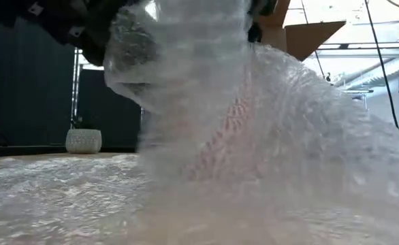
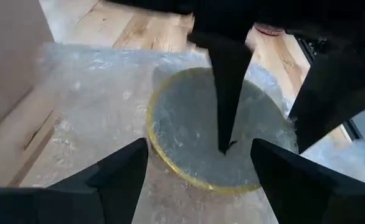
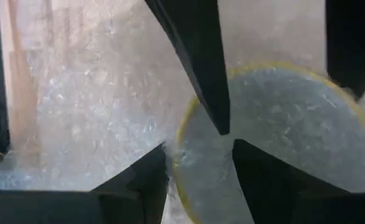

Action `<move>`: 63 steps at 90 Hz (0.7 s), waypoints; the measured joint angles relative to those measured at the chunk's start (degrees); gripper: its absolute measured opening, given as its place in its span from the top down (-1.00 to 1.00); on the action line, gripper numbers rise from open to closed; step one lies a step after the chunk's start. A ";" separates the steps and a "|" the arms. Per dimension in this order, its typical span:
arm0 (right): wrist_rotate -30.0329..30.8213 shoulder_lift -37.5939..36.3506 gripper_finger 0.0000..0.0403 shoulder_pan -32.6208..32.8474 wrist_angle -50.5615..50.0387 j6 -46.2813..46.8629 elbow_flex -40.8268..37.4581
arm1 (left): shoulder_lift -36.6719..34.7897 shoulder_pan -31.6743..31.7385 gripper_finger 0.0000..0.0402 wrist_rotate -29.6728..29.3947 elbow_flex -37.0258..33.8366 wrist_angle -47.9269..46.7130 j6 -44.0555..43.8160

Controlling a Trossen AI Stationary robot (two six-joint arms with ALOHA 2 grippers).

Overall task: Wrap mug
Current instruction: Wrap the orange mug with the bubble wrap

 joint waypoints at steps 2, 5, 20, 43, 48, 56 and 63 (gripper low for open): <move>0.08 0.01 0.21 -0.01 0.13 0.19 -0.31 | -0.06 -0.02 -0.36 0.05 0.16 -0.09 0.14; 0.18 -0.03 0.21 -0.01 0.41 0.59 -0.87 | -0.22 -0.04 -0.36 0.08 0.29 -0.27 0.20; 0.53 -0.15 0.21 -0.01 3.16 2.15 -3.92 | -2.47 -0.13 -0.36 0.88 0.54 -2.04 0.21; 0.49 -0.12 0.21 -0.09 5.22 2.08 -4.76 | -10.08 -0.48 -0.36 1.13 0.65 -10.42 -0.20; 0.42 -0.08 0.21 -0.10 5.41 1.75 -4.78 | -11.82 -1.27 -0.36 1.10 0.66 -12.79 -0.59; 0.32 -0.04 0.21 -0.14 5.54 1.41 -4.79 | -14.56 -2.88 -0.36 1.10 0.74 -18.94 -2.27; 0.29 -0.04 0.21 -0.14 5.57 1.02 -4.80 | -15.37 -4.25 -0.36 0.23 0.76 -24.60 -4.54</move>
